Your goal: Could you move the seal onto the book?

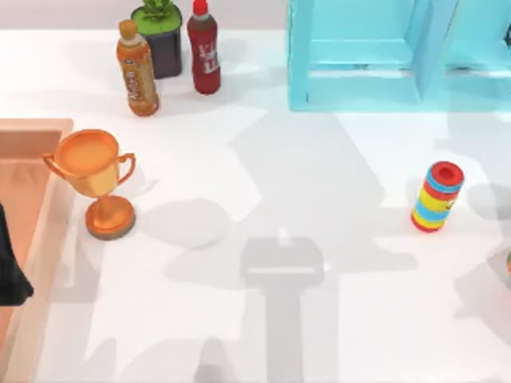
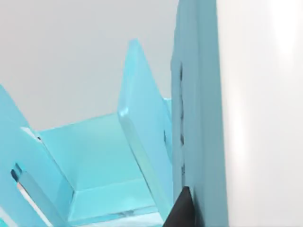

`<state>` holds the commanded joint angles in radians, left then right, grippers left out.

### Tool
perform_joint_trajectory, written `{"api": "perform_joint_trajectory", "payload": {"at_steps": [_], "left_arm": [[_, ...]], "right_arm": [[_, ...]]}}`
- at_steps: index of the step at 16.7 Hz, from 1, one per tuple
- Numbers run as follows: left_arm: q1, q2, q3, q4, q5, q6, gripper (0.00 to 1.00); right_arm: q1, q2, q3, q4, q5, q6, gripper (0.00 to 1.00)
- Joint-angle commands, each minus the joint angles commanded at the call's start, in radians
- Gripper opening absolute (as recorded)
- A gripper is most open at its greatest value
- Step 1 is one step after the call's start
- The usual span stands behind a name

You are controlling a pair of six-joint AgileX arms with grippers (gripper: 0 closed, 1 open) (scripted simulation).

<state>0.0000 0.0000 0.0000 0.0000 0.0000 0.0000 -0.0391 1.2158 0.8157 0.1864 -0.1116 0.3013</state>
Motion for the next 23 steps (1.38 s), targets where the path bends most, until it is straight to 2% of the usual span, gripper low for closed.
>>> {"api": "perform_joint_trajectory", "payload": {"at_steps": [5, 16, 20, 23], "left_arm": [[0.000, 0.000, 0.000, 0.000, 0.000, 0.000, 1.00], [0.000, 0.000, 0.000, 0.000, 0.000, 0.000, 1.00], [0.000, 0.000, 0.000, 0.000, 0.000, 0.000, 1.00], [0.000, 0.000, 0.000, 0.000, 0.000, 0.000, 1.00]], "right_arm": [[0.255, 0.117, 0.043, 0.064, 0.214, -0.256, 0.00], [1.027, 0.515, 0.085, 0.230, 0.905, -1.089, 0.00], [1.190, 0.625, 0.080, 0.272, 1.074, -1.306, 0.00], [1.237, 0.664, 0.075, 0.285, 1.127, -1.372, 0.00]]}}
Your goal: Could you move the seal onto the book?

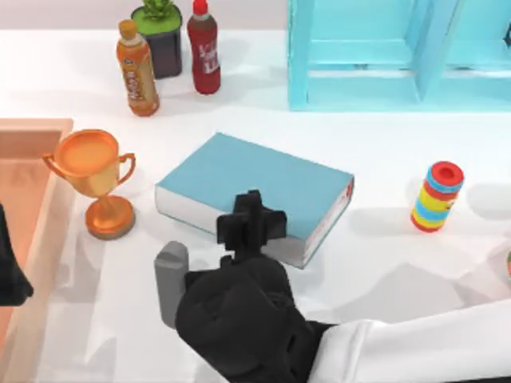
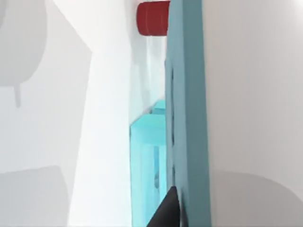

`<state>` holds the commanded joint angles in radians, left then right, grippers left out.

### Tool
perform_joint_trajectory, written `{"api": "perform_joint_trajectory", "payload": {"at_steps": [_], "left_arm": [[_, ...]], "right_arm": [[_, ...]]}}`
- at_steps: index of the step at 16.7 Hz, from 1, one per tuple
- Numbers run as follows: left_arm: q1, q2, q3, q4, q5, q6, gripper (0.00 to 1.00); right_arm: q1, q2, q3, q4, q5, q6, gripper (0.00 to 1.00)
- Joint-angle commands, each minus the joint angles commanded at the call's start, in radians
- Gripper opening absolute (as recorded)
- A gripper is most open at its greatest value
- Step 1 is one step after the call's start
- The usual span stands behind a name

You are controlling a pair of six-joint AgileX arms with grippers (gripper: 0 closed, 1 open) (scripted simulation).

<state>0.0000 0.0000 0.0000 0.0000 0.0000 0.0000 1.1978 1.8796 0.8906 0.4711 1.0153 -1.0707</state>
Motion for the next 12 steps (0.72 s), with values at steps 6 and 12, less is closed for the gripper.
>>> {"api": "perform_joint_trajectory", "payload": {"at_steps": [6, 12], "left_arm": [[0.000, 0.000, 0.000, 0.000, 0.000, 0.000, 1.00], [0.000, 0.000, 0.000, 0.000, 0.000, 0.000, 1.00]], "right_arm": [[0.005, -0.003, -0.005, -0.006, 0.004, 0.009, 0.00], [0.009, -0.001, -0.008, -0.011, 0.011, 0.016, 0.00]]}}
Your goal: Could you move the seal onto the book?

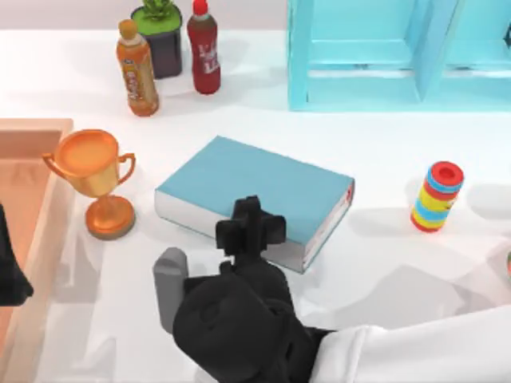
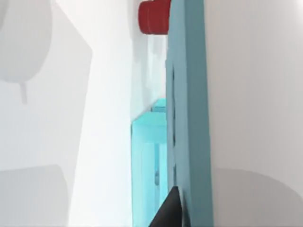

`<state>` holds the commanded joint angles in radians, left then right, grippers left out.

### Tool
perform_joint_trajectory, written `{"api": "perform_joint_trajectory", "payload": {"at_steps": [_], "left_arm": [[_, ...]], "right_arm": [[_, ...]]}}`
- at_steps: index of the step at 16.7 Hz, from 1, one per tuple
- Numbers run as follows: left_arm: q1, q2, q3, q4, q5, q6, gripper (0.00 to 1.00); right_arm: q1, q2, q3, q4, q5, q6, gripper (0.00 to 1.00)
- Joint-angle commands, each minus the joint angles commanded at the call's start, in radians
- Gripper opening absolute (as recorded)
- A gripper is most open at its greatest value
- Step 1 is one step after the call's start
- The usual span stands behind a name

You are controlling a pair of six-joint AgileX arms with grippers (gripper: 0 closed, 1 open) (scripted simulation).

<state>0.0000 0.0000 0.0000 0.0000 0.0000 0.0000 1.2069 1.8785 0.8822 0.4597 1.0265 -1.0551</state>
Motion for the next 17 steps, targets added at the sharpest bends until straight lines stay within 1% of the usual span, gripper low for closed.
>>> {"api": "perform_joint_trajectory", "payload": {"at_steps": [4, 7, 11, 17], "left_arm": [[0.000, 0.000, 0.000, 0.000, 0.000, 0.000, 1.00], [0.000, 0.000, 0.000, 0.000, 0.000, 0.000, 1.00], [0.000, 0.000, 0.000, 0.000, 0.000, 0.000, 1.00], [0.000, 0.000, 0.000, 0.000, 0.000, 0.000, 1.00]], "right_arm": [[-0.011, 0.043, -0.028, 0.062, 0.014, 0.003, 0.00], [-0.001, 0.087, -0.032, 0.115, 0.002, 0.001, 0.00], [0.001, 0.091, -0.030, 0.121, 0.000, 0.000, 0.00], [0.001, 0.091, -0.030, 0.121, 0.000, 0.000, 0.45]]}}
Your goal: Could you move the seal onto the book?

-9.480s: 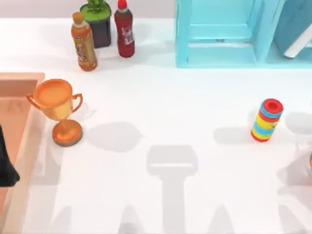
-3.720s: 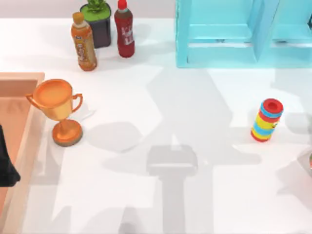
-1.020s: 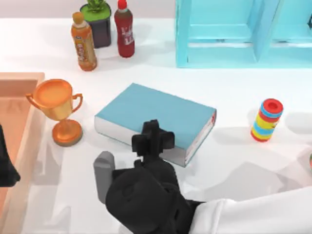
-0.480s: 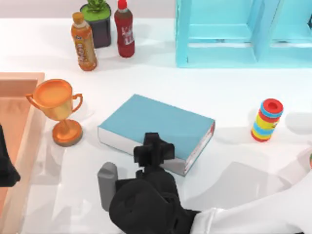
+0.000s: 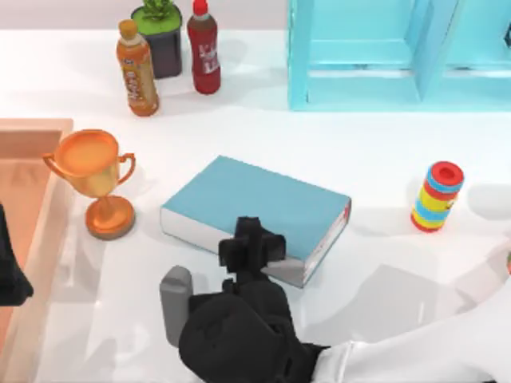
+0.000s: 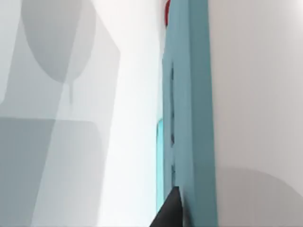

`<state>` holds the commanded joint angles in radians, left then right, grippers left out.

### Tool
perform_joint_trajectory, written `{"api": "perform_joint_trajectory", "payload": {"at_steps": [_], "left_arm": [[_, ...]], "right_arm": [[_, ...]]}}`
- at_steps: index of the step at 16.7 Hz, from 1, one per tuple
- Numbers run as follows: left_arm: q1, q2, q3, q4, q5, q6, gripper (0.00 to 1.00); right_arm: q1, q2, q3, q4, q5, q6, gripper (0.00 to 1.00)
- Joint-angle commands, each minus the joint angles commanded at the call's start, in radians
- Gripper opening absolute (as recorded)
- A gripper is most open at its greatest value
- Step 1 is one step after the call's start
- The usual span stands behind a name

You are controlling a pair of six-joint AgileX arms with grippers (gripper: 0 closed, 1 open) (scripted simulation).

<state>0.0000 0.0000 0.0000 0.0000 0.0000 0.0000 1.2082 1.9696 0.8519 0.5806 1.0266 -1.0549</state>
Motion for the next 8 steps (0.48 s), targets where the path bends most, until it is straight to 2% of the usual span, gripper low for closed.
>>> {"api": "perform_joint_trajectory", "payload": {"at_steps": [7, 8], "left_arm": [[0.000, 0.000, 0.000, 0.000, 0.000, 0.000, 1.00], [0.000, 0.000, 0.000, 0.000, 0.000, 0.000, 1.00]], "right_arm": [[0.000, 0.000, 0.000, 0.000, 0.000, 0.000, 0.98], [0.000, 0.000, 0.000, 0.000, 0.000, 0.000, 1.00]]}}
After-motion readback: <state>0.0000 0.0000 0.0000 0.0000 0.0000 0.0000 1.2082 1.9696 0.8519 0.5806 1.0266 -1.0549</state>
